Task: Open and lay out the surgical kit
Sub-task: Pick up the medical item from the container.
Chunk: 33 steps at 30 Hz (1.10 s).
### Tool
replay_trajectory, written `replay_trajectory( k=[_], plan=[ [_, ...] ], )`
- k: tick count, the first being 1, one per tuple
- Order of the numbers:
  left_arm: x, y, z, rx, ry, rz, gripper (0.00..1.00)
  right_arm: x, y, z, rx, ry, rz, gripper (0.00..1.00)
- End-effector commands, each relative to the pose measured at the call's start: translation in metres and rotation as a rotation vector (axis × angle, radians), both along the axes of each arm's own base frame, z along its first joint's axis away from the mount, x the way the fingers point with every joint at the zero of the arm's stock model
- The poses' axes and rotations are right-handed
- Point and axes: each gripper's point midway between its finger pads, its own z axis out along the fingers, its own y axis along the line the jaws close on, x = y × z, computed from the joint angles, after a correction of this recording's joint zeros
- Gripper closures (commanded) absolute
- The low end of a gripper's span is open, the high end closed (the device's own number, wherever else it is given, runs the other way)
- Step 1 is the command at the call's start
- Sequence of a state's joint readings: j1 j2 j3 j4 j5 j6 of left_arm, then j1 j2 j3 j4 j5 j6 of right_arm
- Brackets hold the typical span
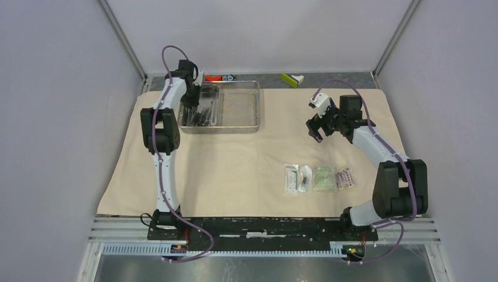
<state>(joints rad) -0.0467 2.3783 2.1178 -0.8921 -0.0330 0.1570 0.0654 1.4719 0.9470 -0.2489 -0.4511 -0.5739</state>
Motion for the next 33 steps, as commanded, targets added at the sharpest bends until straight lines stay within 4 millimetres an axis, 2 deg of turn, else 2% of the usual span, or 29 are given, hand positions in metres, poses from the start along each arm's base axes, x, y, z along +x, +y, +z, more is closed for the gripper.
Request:
replay_trajectory(
  k=[1,18,21,25,28,33],
  plan=[
    [0.0,0.003,-0.001,-0.003,0.01,-0.042,0.68,0.012,0.001,0.024,0.001,-0.083,0.009,0.04],
    [-0.011,0.001,-0.021,-0.068,0.065,-0.035,0.8,0.006,0.001,0.032,0.013,-0.105,0.007,0.04],
    [-0.011,0.001,-0.016,-0.081,0.058,-0.031,0.85,0.005,0.003,0.035,0.019,-0.11,0.011,0.03],
    [-0.008,-0.006,0.009,-0.118,0.007,-0.048,0.91,0.004,0.004,0.036,0.028,-0.111,0.014,0.03],
    [0.0,-0.01,0.041,-0.132,-0.076,-0.069,0.96,0.003,0.007,0.038,0.041,-0.111,0.019,0.03],
    [0.009,-0.012,0.094,-0.133,-0.207,-0.101,0.98,0.002,0.011,0.041,0.071,-0.106,0.026,0.03]
  ],
)
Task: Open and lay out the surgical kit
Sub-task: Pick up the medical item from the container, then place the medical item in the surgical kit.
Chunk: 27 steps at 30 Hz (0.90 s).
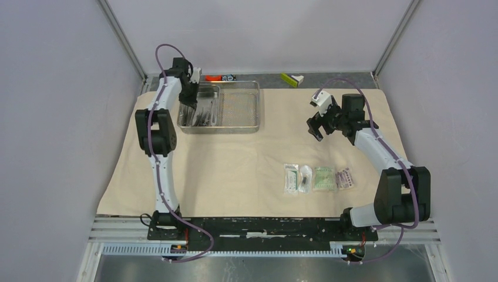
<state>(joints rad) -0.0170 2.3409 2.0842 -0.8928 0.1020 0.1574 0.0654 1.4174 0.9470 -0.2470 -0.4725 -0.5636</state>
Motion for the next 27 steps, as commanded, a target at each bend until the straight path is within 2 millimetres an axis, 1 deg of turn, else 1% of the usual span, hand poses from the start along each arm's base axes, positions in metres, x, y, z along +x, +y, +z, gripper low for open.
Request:
replay_trajectory(
  k=[1,3,6,9,10,11,13,14,15,16,17,19,20,21,23,24,27],
  plan=[
    [0.015,-0.003,0.093,-0.01,-0.226,-0.065,0.98,0.004,0.009,0.02,0.052,-0.056,0.02,0.03],
    [0.013,-0.002,0.103,-0.003,-0.246,-0.07,0.98,0.005,0.01,0.02,0.06,-0.051,0.023,0.03],
    [0.009,-0.003,0.112,-0.003,-0.271,-0.081,0.98,0.005,0.011,0.022,0.066,-0.052,0.021,0.03],
    [0.001,-0.011,0.126,-0.041,-0.312,-0.108,0.98,0.007,0.013,0.028,0.084,-0.063,0.016,0.03],
    [-0.003,-0.018,0.135,-0.072,-0.336,-0.132,0.98,0.008,0.015,0.031,0.099,-0.068,0.018,0.03],
    [-0.007,-0.026,0.14,-0.108,-0.35,-0.162,0.98,0.009,0.018,0.035,0.12,-0.069,0.02,0.03],
    [-0.021,-0.051,0.163,-0.229,-0.397,-0.251,0.98,0.01,0.029,0.046,0.176,-0.069,0.044,0.03],
    [-0.03,-0.063,0.17,-0.291,-0.407,-0.295,0.98,0.011,0.036,0.05,0.202,-0.066,0.061,0.03],
    [-0.04,-0.078,0.181,-0.372,-0.427,-0.344,0.98,0.012,0.043,0.056,0.224,-0.066,0.084,0.03],
    [-0.051,-0.091,0.187,-0.449,-0.433,-0.387,0.98,0.011,0.052,0.061,0.244,-0.066,0.11,0.03],
    [-0.064,-0.105,0.195,-0.538,-0.437,-0.44,0.98,0.011,0.062,0.066,0.263,-0.066,0.141,0.03],
    [-0.09,-0.129,0.199,-0.686,-0.411,-0.506,0.98,0.011,0.08,0.077,0.292,-0.073,0.195,0.03],
    [-0.1,-0.138,0.203,-0.736,-0.407,-0.531,0.98,0.01,0.091,0.082,0.302,-0.078,0.223,0.03],
    [-0.109,-0.147,0.201,-0.767,-0.398,-0.549,0.98,0.008,0.102,0.087,0.315,-0.082,0.248,0.03],
    [-0.124,-0.161,0.197,-0.758,-0.4,-0.582,0.98,0.004,0.123,0.095,0.334,-0.091,0.294,0.04],
    [-0.133,-0.17,0.191,-0.729,-0.402,-0.607,0.98,0.0,0.135,0.098,0.345,-0.094,0.318,0.04],
    [-0.155,-0.191,0.184,-0.569,-0.46,-0.687,0.98,-0.004,0.158,0.107,0.405,-0.083,0.313,0.06]
  ],
)
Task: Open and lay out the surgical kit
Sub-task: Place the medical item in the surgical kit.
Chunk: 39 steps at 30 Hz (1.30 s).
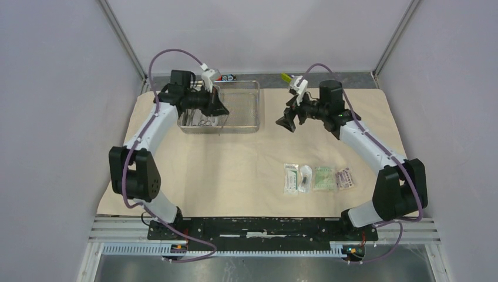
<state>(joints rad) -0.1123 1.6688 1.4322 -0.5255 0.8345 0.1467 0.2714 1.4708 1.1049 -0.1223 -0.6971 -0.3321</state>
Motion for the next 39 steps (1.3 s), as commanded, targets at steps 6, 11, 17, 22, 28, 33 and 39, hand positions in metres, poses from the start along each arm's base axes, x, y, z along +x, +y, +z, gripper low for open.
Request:
replay_trajectory(
  k=[6,11,17,22,28,33,39],
  plan=[
    [-0.045,-0.061,0.023,0.12,-0.256,-0.093,0.98,-0.012,0.06,0.036,0.326,0.155,0.011,0.14],
    [-0.065,-0.08,0.02,0.136,-0.288,-0.117,0.98,-0.024,0.073,0.032,0.407,0.232,0.032,0.2],
    [-0.075,-0.093,0.022,0.14,-0.325,-0.123,0.98,-0.039,0.087,0.036,0.498,0.304,0.129,0.27],
    [-0.078,-0.096,0.022,0.138,-0.329,-0.13,0.98,-0.043,0.096,0.027,0.521,0.363,0.163,0.36],
    [-0.077,-0.098,0.021,0.144,-0.333,-0.13,0.98,-0.046,0.105,0.021,0.547,0.417,0.192,0.44],
    [-0.076,-0.1,0.019,0.156,-0.342,-0.132,0.98,-0.046,0.109,0.016,0.555,0.444,0.199,0.51],
    [-0.077,-0.103,0.015,0.165,-0.34,-0.143,0.98,-0.043,0.11,0.012,0.561,0.464,0.197,0.57]
  ],
)
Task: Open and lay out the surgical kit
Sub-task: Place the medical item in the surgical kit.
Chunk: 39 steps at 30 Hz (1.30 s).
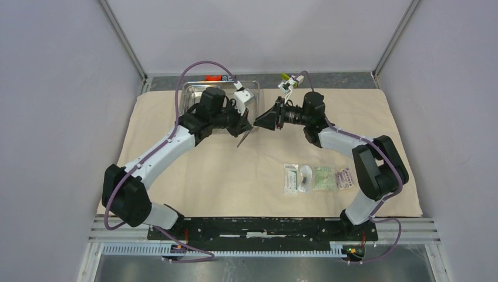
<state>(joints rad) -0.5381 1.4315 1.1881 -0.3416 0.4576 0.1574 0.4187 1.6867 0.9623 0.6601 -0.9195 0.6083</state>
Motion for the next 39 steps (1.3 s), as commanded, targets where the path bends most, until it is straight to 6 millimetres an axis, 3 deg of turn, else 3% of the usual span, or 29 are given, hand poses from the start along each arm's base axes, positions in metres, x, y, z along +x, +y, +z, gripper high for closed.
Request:
replay_trajectory(
  k=[1,15,25,31,36,39],
  plan=[
    [0.003,-0.004,0.015,-0.008,-0.088,-0.021,0.98,-0.001,0.004,0.006,0.029,-0.024,0.023,0.58],
    [0.006,-0.009,0.005,0.053,-0.118,-0.013,0.98,0.002,0.009,-0.009,0.01,0.042,0.009,0.76],
    [-0.001,-0.02,-0.016,0.137,-0.127,-0.057,0.96,0.009,0.007,-0.022,-0.026,0.084,-0.04,1.0],
    [-0.007,-0.018,-0.018,0.184,-0.118,-0.103,0.67,0.014,0.001,-0.025,-0.073,0.024,-0.04,1.0],
    [-0.017,-0.007,0.002,0.159,-0.171,-0.136,0.31,0.012,-0.011,-0.023,-0.093,-0.081,-0.003,1.0],
    [-0.024,-0.005,0.007,0.123,-0.123,-0.194,0.24,-0.001,-0.015,-0.019,-0.089,-0.162,0.038,1.0]
  ],
)
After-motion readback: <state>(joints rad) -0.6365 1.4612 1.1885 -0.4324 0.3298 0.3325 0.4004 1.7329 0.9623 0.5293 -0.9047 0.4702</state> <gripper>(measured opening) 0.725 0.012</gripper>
